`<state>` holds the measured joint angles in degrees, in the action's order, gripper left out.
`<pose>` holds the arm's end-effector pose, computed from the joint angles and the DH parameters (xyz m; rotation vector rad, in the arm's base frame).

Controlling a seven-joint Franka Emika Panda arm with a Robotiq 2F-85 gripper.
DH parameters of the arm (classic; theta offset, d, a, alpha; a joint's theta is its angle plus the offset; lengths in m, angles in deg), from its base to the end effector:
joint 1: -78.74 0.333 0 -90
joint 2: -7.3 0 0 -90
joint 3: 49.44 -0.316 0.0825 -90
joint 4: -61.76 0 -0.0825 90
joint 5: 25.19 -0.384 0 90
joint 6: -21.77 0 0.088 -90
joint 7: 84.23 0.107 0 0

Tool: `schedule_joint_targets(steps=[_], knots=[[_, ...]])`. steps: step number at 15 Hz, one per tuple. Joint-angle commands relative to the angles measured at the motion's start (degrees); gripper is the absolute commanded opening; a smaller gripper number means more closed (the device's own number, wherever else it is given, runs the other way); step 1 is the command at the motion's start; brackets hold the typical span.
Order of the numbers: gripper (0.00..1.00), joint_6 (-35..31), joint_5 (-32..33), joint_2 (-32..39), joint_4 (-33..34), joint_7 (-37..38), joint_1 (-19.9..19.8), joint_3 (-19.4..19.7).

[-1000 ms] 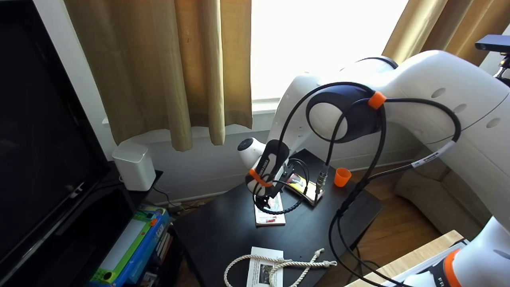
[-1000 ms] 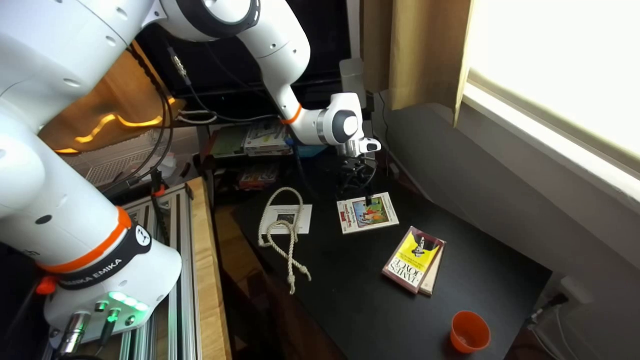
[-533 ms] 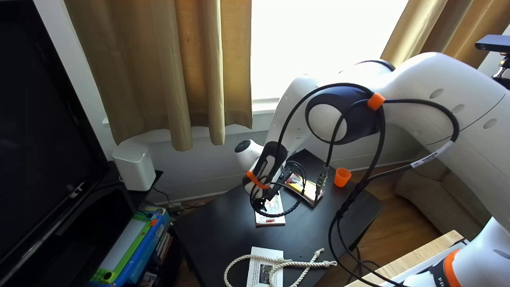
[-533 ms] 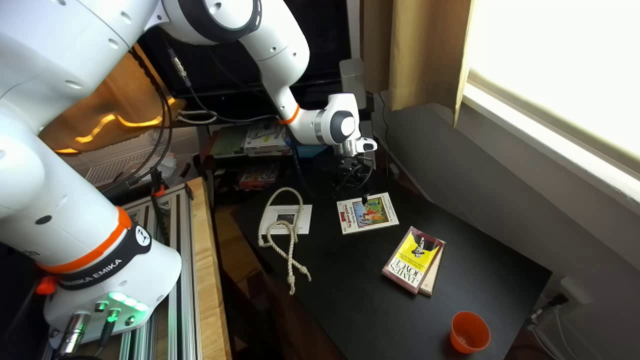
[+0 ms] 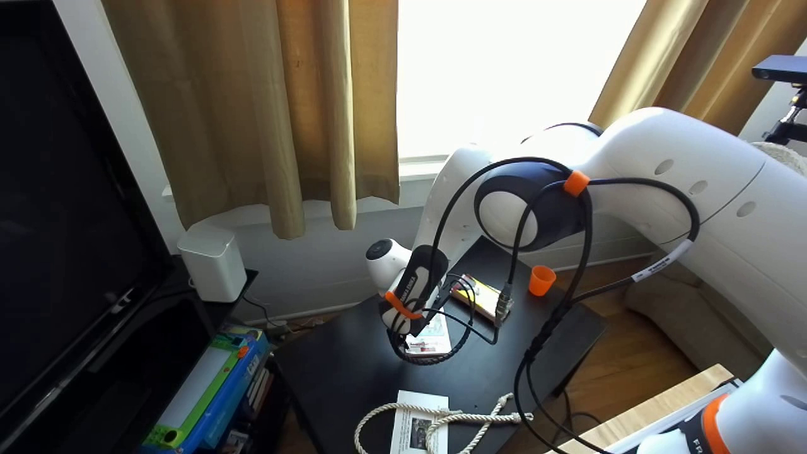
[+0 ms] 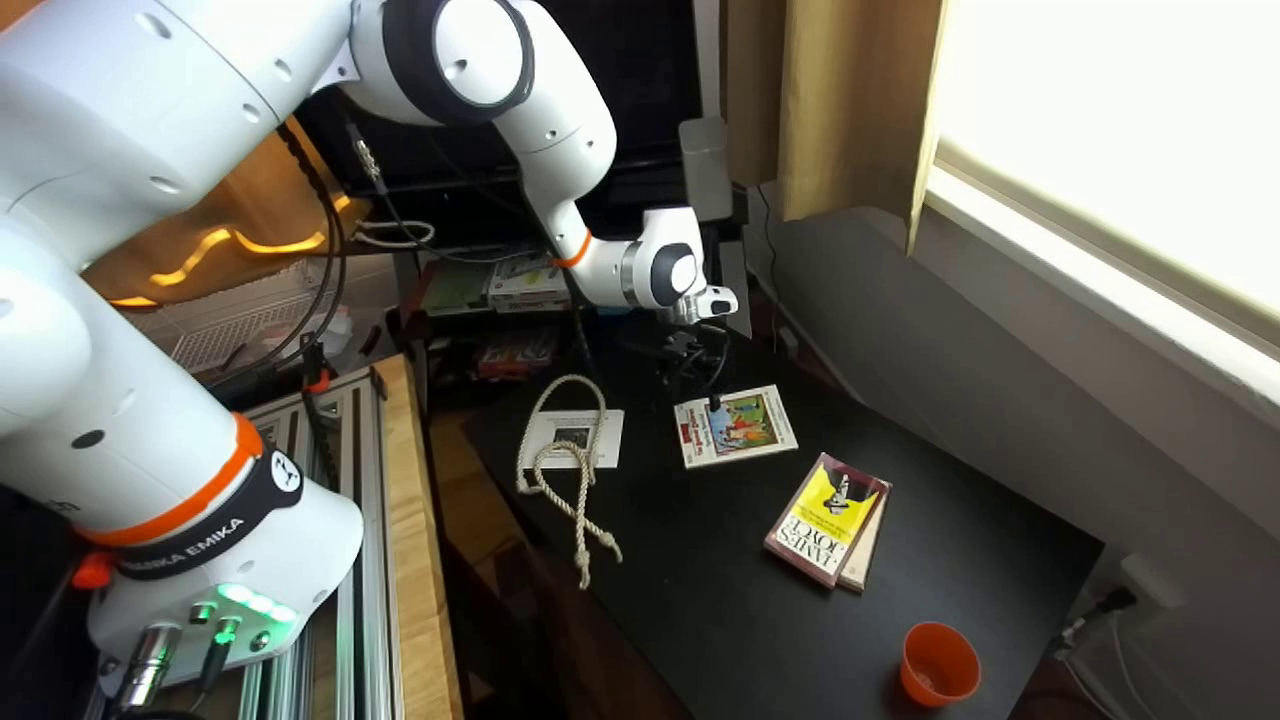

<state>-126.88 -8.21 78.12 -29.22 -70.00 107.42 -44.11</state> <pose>0.5364 0.2358 -0.1026 2.7699 0.6829 -0.2135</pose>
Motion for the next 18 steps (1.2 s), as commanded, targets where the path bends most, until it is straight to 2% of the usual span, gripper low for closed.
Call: schedule_joint_targets(steps=[1, 3, 10, 12, 18], knots=[[1.00, -2.7, -0.8, 3.6, 3.1, 1.7, 0.3, 0.1], [1.00, -3.9, -1.1, 4.6, 4.1, 1.5, 0.2, -0.1], [1.00, -1.5, -1.8, 7.4, 7.6, 1.2, 0.5, -0.1], [0.74, -1.3, -1.8, 7.9, 8.2, 1.1, 0.4, -0.1], [0.27, -0.2, -1.9, 8.5, 9.7, 1.8, 0.8, -0.1]])
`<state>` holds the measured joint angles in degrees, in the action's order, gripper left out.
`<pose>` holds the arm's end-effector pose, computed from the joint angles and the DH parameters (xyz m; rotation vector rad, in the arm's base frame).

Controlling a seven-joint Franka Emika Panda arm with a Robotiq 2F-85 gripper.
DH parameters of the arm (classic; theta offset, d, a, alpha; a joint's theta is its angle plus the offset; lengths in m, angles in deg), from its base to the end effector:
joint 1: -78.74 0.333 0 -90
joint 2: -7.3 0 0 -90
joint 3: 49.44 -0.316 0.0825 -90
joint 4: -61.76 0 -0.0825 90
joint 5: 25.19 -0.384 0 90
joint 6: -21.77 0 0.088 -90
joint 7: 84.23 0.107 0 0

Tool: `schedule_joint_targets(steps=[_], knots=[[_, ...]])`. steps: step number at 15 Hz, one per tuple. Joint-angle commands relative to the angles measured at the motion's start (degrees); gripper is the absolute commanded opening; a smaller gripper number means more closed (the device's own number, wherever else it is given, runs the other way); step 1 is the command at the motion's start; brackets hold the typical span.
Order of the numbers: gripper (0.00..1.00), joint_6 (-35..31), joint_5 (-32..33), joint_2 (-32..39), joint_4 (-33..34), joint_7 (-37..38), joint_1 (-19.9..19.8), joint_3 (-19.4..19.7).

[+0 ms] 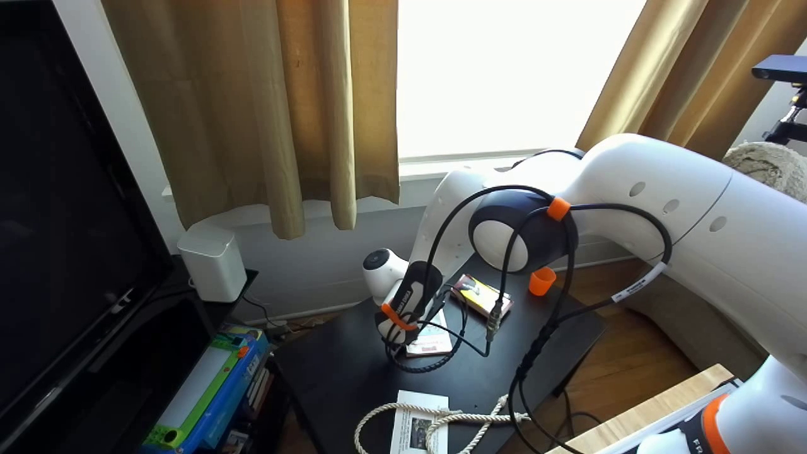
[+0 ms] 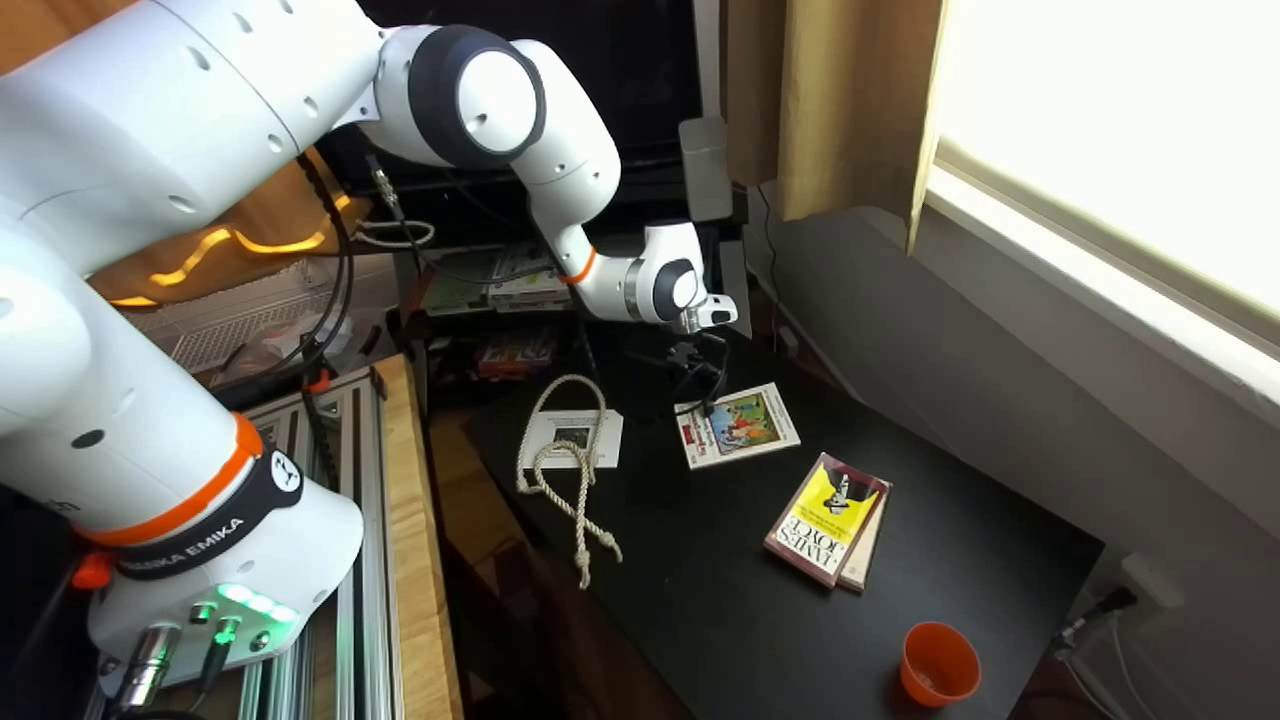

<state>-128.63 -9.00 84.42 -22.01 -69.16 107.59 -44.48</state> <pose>0.5433 0.2487 -0.1328 2.8014 0.6751 -0.1527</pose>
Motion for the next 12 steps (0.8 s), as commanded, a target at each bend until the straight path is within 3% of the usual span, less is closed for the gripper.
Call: schedule_joint_targets(steps=[1, 4, 12], knots=[[0.21, 2.0, -1.1, 2.1, 2.7, 1.1, 0.6, 0.3], [0.01, 4.3, -1.1, 1.7, 3.2, 1.1, 0.2, -0.2], [0.02, 7.6, 0.0, -0.1, 2.0, 0.7, -0.1, 0.5]])
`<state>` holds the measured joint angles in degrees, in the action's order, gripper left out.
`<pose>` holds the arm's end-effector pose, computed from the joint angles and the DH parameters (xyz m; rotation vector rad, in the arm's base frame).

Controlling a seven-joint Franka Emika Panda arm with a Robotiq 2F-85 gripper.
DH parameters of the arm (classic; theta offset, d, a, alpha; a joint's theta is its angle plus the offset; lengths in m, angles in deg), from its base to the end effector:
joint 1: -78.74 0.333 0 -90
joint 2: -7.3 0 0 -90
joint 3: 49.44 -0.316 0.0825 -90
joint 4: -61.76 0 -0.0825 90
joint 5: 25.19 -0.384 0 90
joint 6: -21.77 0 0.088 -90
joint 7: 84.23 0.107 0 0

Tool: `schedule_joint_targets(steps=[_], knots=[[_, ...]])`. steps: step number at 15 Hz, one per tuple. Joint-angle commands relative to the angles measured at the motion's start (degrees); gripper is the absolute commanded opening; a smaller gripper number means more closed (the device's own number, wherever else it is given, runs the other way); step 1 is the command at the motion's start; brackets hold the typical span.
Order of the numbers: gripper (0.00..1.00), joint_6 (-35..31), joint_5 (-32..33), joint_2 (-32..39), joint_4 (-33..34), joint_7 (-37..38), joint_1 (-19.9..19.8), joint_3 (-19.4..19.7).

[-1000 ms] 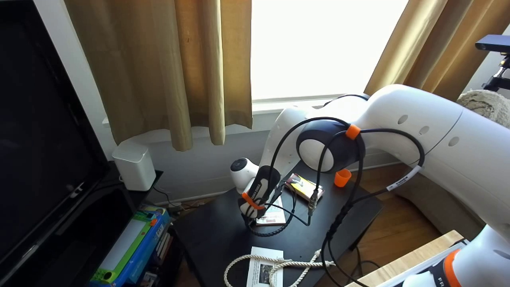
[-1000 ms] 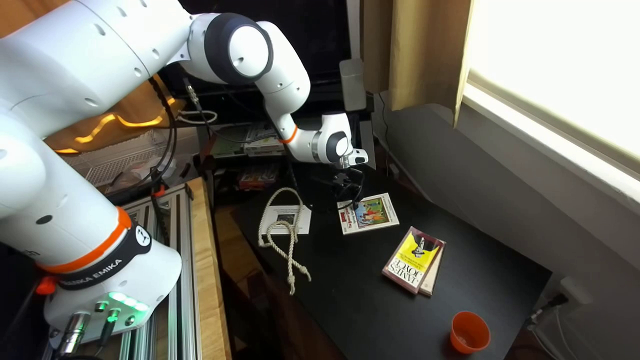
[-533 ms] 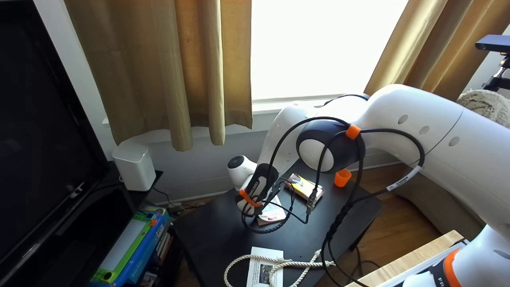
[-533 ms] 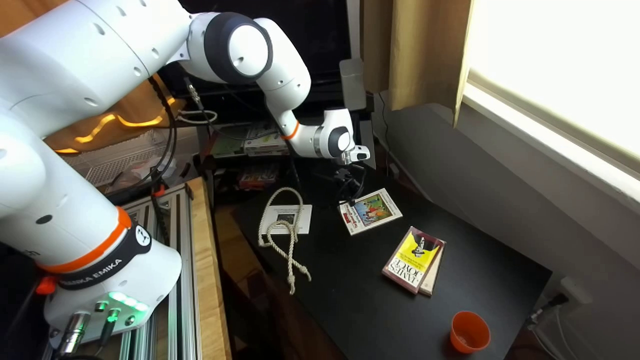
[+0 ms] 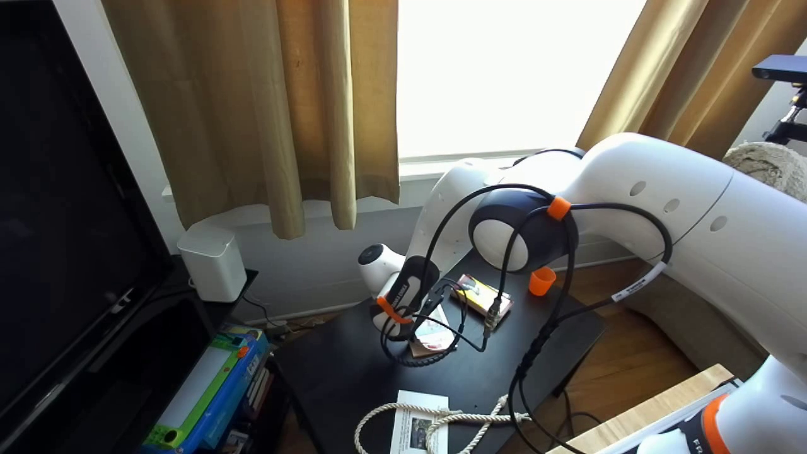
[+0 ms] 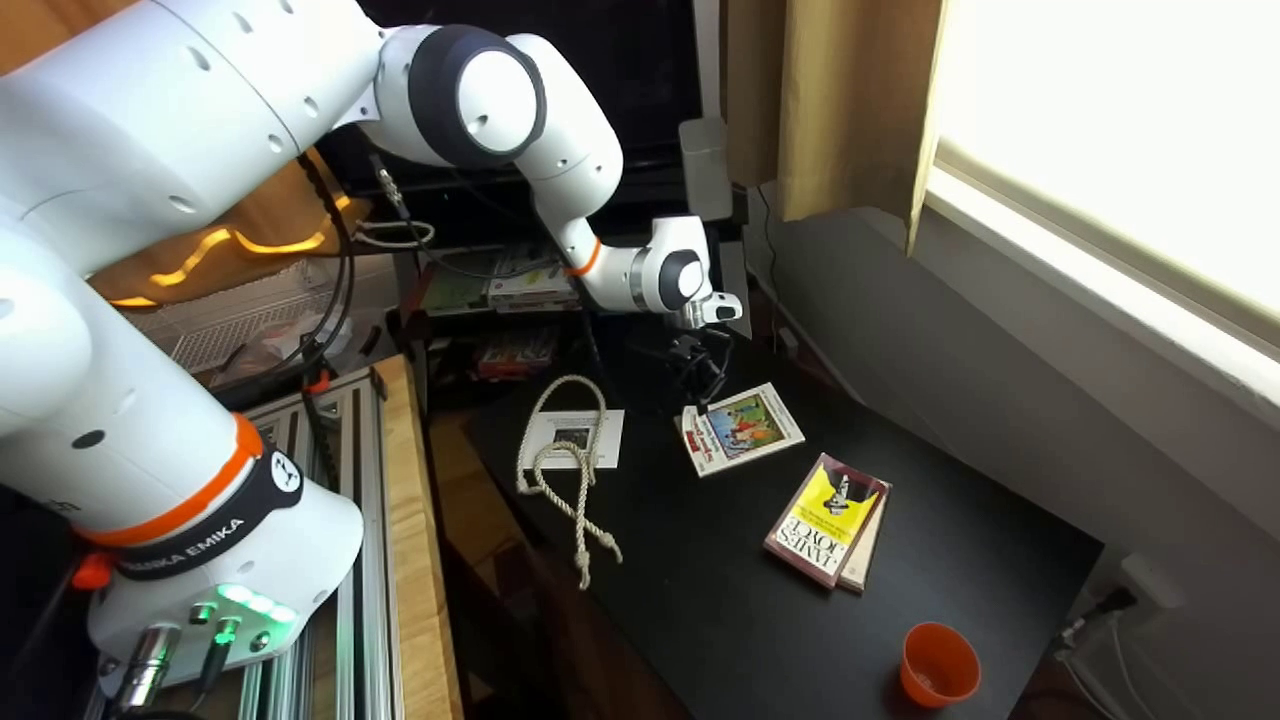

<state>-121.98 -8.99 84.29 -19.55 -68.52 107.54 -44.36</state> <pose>0.5520 0.2468 -0.1263 2.7586 0.6285 -0.2299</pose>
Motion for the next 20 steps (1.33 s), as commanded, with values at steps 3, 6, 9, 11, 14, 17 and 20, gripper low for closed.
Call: schedule_joint_targets(steps=[3, 6, 9, 11, 14, 17, 20], knots=[[0.02, 0.5, 1.4, -3.0, -3.7, -0.3, 0.3, 1.9], [0.02, 1.2, 3.1, -5.2, -5.8, -0.4, 1.2, 3.9], [0.02, 0.5, 4.6, -7.5, -7.7, -1.4, 1.3, 4.3], [0.02, -0.7, 5.4, -9.4, -9.3, -2.3, 0.9, 3.9], [0.02, -0.2, 7.1, -12.1, -11.4, -2.7, 1.5, 4.5], [0.02, 1.0, 10.0, -14.6, -13.5, -4.3, 1.9, 4.9], [0.02, 2.7, 14.2, -15.9, -15.3, -4.6, 3.4, 6.9]])
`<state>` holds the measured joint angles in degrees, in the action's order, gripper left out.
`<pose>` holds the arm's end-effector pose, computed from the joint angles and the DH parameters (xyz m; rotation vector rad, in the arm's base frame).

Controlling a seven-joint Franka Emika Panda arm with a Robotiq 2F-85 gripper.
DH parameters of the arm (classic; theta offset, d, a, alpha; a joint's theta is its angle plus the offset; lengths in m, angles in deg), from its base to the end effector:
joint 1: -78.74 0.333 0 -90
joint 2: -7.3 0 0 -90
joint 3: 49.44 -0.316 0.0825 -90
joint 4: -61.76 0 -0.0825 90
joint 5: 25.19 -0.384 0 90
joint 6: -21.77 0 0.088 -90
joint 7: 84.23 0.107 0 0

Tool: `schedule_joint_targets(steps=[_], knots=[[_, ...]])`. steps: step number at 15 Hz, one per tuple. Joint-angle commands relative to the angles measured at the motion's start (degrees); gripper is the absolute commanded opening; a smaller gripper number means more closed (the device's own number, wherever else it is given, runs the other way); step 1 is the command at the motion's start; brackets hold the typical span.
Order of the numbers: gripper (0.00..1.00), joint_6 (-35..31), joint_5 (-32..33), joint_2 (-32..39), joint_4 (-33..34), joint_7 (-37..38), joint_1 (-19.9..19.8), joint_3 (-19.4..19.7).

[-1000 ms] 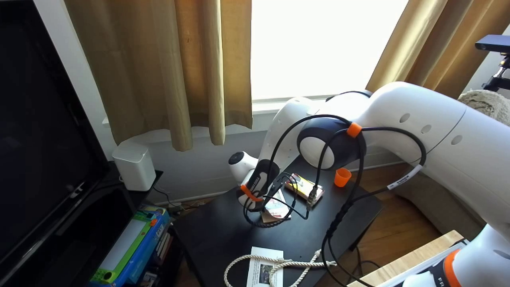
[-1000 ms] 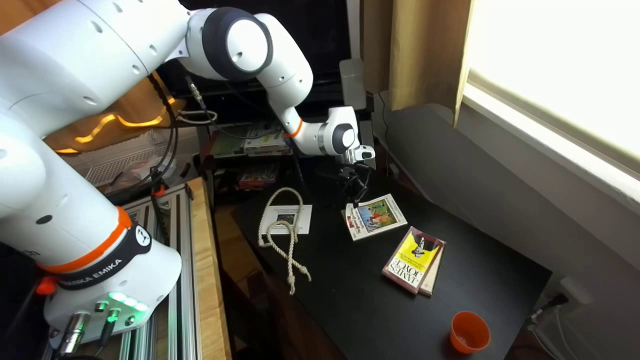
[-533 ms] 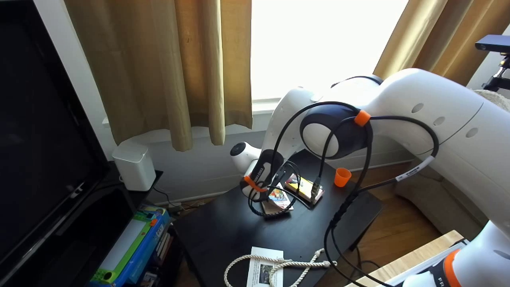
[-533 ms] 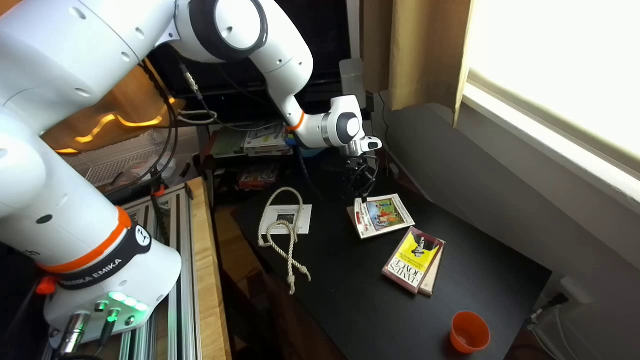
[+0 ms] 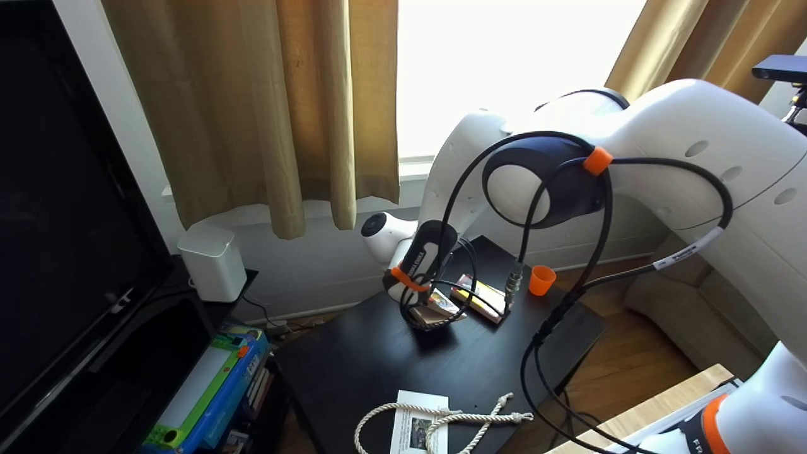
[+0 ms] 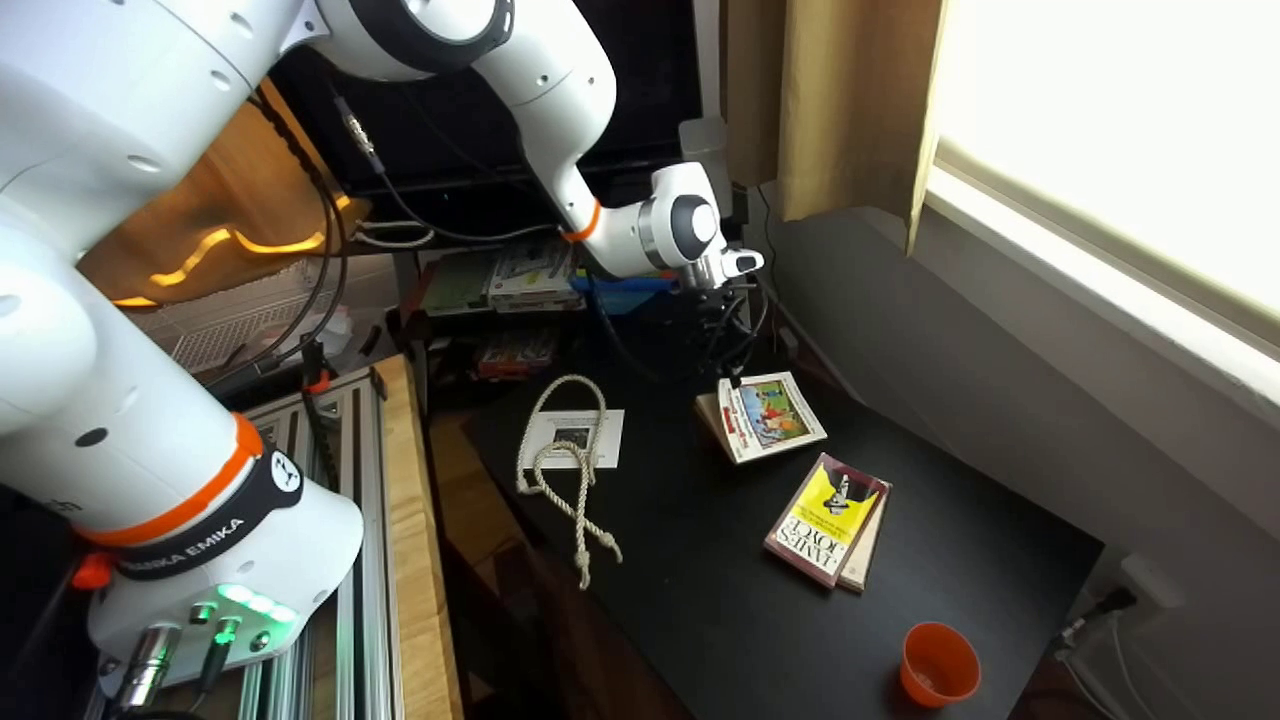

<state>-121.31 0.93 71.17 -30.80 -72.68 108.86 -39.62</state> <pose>0.5748 0.2166 -0.0380 2.5628 0.8378 -0.1611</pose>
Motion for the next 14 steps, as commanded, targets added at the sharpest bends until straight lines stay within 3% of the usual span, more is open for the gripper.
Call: schedule_joint_targets(steps=[1, 9, 14], knots=[[0.02, 2.0, 5.4, -3.1, -4.7, -0.2, 2.1, 2.2], [0.02, -0.3, 16.7, -3.3, -5.6, 5.0, 3.9, 4.4], [0.02, 1.9, 23.5, -4.2, -5.4, 7.3, 3.7, 4.1]])
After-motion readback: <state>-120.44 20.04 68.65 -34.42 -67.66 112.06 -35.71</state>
